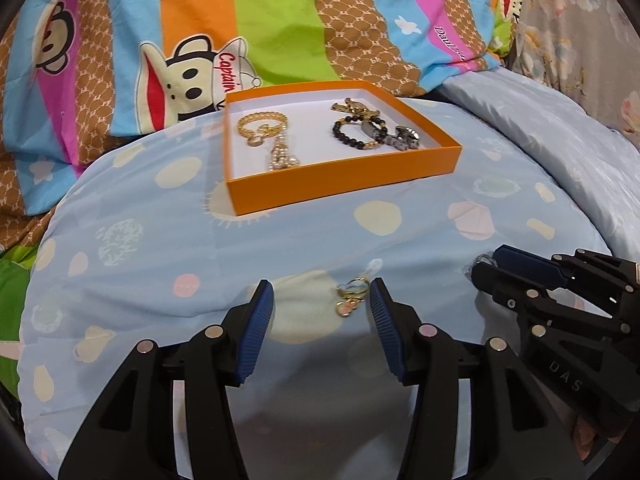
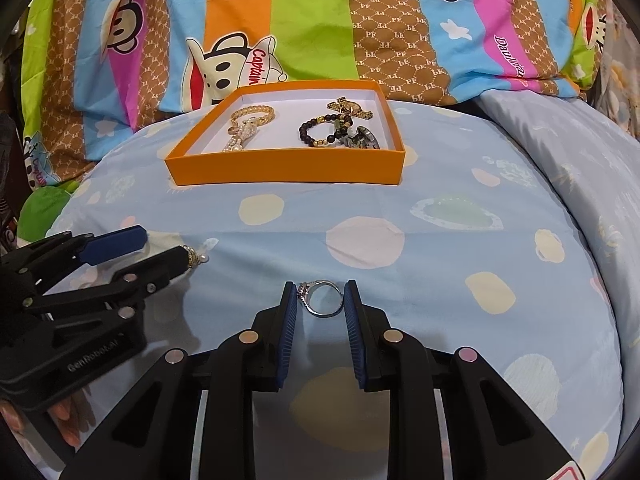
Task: Organize jewelry
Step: 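Close the left tool on the gold earring while the right tool holds the silver ring, then carry ring and earring into the orange box and open both tools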
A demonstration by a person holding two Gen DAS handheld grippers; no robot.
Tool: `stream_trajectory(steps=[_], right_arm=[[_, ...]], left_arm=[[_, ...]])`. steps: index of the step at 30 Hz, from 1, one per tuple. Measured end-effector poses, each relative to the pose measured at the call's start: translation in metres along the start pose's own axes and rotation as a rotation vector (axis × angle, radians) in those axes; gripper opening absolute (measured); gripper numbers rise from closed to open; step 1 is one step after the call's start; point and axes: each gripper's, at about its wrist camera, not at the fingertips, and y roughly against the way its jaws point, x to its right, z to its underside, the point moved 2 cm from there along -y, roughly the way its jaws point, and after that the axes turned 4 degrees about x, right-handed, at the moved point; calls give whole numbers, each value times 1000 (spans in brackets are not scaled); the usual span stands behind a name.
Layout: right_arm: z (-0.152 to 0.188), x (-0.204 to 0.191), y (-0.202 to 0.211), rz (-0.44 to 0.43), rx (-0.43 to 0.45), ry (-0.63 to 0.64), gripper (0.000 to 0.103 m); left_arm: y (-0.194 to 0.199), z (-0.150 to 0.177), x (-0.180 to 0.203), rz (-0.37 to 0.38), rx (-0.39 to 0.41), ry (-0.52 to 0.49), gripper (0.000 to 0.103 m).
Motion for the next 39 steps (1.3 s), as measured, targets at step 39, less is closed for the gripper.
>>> stream_trajectory(steps=[39], right_arm=[[-21, 3, 28, -26, 107, -25, 22]], left_arm=[[20, -17, -2, 7, 73, -10, 15]])
